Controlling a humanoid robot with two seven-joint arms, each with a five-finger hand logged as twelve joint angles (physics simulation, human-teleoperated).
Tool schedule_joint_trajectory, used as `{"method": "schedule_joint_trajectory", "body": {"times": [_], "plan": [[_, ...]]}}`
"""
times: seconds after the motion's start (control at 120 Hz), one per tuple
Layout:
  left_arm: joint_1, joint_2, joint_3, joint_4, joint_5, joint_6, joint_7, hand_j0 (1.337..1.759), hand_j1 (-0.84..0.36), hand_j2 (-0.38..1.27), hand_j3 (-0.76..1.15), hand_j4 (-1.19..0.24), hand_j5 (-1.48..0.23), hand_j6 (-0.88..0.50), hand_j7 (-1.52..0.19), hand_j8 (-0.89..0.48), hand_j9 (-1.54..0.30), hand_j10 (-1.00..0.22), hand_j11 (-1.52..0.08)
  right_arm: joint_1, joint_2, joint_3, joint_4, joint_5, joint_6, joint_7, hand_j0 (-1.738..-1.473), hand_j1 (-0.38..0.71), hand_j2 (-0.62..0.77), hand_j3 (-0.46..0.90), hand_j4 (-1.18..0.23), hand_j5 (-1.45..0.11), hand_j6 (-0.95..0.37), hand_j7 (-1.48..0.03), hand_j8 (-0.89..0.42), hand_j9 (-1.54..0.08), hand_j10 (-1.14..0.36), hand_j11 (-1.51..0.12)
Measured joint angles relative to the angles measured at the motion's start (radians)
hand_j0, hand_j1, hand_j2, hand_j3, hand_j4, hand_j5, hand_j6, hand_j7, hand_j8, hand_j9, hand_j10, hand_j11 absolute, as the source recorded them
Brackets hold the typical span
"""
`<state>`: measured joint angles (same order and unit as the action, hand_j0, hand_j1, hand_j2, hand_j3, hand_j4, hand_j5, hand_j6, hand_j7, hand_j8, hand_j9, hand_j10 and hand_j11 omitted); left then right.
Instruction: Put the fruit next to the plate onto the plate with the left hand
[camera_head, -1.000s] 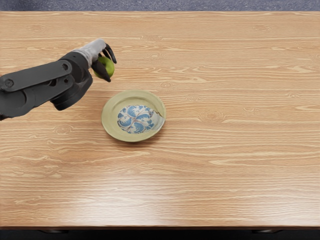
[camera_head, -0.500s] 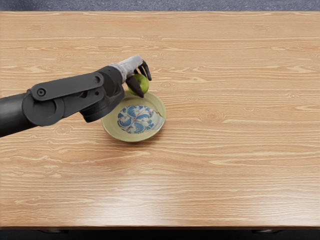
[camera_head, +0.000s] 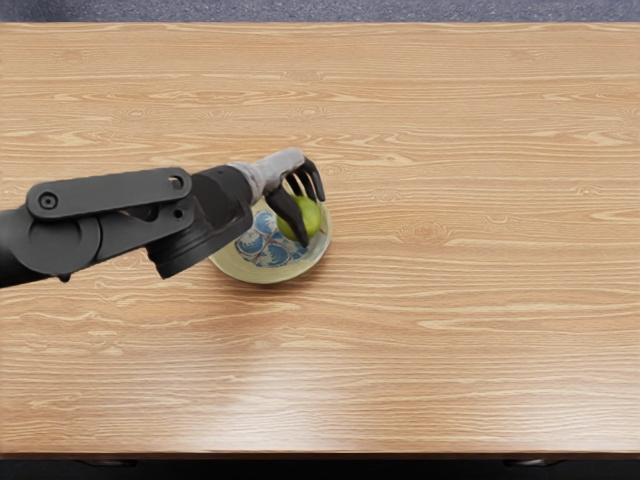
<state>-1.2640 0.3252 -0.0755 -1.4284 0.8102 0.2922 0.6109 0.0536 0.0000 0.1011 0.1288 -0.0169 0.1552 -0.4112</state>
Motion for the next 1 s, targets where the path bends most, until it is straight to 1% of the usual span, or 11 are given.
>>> {"method": "schedule_joint_trajectory", "body": {"times": [0.1, 0.258, 0.433, 0.508, 0.608, 0.667, 0.717, 0.792, 0.842, 0.942, 1.0], "plan": [[0.001, 0.003, -0.001, -0.005, -0.004, 0.008, 0.0, 1.655, -0.27, 0.61, 0.0, -0.73, -1.08, -0.52, -1.03, -0.38, -1.01, -0.52, -1.01, 0.0, 0.0, 0.0, 0.0, 0.0, 0.0, 0.0, -1.658, -0.35, 0.0, 0.0, 0.0, 0.0, 0.0, 0.0, 0.0, 0.0, 0.0, 0.0], [0.002, 0.035, -0.011, -0.017, -0.009, 0.069, 0.0, 1.657, -0.11, 0.31, 0.0, -0.49, -0.7, -0.39, -0.67, -0.32, -0.67, -0.39, -0.67, 0.0, 0.0, 0.0, 0.0, 0.0, 0.0, 0.0, -1.658, -0.35, 0.0, 0.0, 0.0, 0.0, 0.0, 0.0, 0.0, 0.0, 0.0, 0.0], [-0.002, 0.051, -0.016, -0.027, -0.01, 0.089, 0.0, 1.657, -0.01, 0.16, 0.0, -0.35, -0.48, -0.31, -0.47, -0.28, -0.46, -0.31, -0.46, 0.0, 0.0, 0.0, 0.001, 0.0, 0.001, 0.0, -1.658, -0.35, 0.0, 0.0, 0.0, 0.0, 0.0, 0.0, 0.0, 0.0, 0.0, 0.0], [0.001, 0.198, -0.052, -0.089, -0.035, 0.091, 0.0, 1.658, 0.03, 0.12, 0.0, -0.3, -0.4, -0.27, -0.4, -0.25, -0.39, -0.27, -0.39, 0.0, 0.0, 0.0, 0.002, 0.0, 0.002, 0.0, -1.658, -0.35, 0.0, 0.0, 0.0, 0.0, 0.0, 0.0, 0.0, 0.0, 0.0, 0.0], [0.003, 0.301, -0.094, -0.193, -0.137, 0.088, 0.0, 1.658, 0.08, 0.09, 0.0, -0.25, -0.33, -0.23, -0.32, -0.22, -0.32, -0.23, -0.32, 0.0, 0.0, 0.0, 0.004, 0.0, 0.004, 0.0, -1.658, -0.35, 0.0, 0.0, 0.0, 0.0, 0.0, 0.0, 0.0, 0.0, 0.0, 0.0], [0.003, 0.336, -0.113, -0.24, -0.216, 0.073, 0.0, 1.658, 0.1, 0.08, 0.0, -0.22, -0.3, -0.21, -0.3, -0.2, -0.3, -0.21, -0.3, 0.0, 0.0, 0.0, 0.004, 0.0, 0.005, 0.0, -1.658, -0.35, 0.0, 0.0, 0.0, 0.0, 0.0, 0.0, 0.0, 0.0, 0.0, 0.0], [0.022, 0.398, -0.147, -0.264, -0.316, 0.013, 0.0, 1.658, 0.11, 0.07, 0.0, -0.21, -0.28, -0.2, -0.28, -0.2, -0.28, -0.2, -0.28, 0.0, 0.0, 0.0, 0.004, 0.0, 0.005, 0.0, -1.658, -0.35, 0.0, 0.0, 0.0, 0.0, 0.0, 0.0, 0.0, 0.0, 0.0, 0.0], [0.151, 0.483, -0.256, -0.283, -0.477, -0.161, 0.0, 1.658, 0.12, 0.06, 0.0, -0.2, -0.26, -0.19, -0.26, -0.19, -0.26, -0.19, -0.26, 0.0, 0.0, 0.001, 0.004, 0.0, 0.006, 0.0, -1.658, -0.35, 0.0, 0.0, 0.0, 0.0, 0.0, 0.0, 0.0, 0.0, 0.0, 0.0], [0.216, 0.551, -0.341, -0.288, -0.599, -0.305, 0.0, 1.658, 0.13, 0.05, 0.0, -0.19, -0.25, -0.19, -0.25, -0.18, -0.25, -0.19, -0.25, 0.0, 0.0, 0.001, 0.005, 0.0, 0.006, 0.0, -1.658, -0.35, 0.0, 0.0, 0.0, 0.0, 0.0, 0.0, 0.0, 0.0, 0.0, 0.0], [0.24, 0.681, -0.455, -0.273, -0.9, -0.614, 0.0, 1.658, 0.14, 0.04, 0.0, -0.18, -0.23, -0.18, -0.23, -0.17, -0.23, -0.18, -0.23, 0.0, 0.0, 0.002, 0.007, 0.003, 0.007, 0.0, -1.658, -0.35, 0.0, 0.0, 0.0, 0.0, 0.0, 0.0, 0.0, 0.0, 0.0, 0.0], [0.286, 0.695, -0.485, -0.235, -1.055, -0.738, 0.0, 1.658, 0.18, 0.04, 0.0, -0.15, -0.19, -0.15, -0.19, -0.14, -0.19, -0.15, -0.19, 0.0, 0.0, 0.003, 0.007, 0.005, 0.007, 0.0, -1.658, -0.35, 0.0, 0.0, 0.0, 0.0, 0.0, 0.0, 0.0, 0.0, 0.0, 0.0]]}}
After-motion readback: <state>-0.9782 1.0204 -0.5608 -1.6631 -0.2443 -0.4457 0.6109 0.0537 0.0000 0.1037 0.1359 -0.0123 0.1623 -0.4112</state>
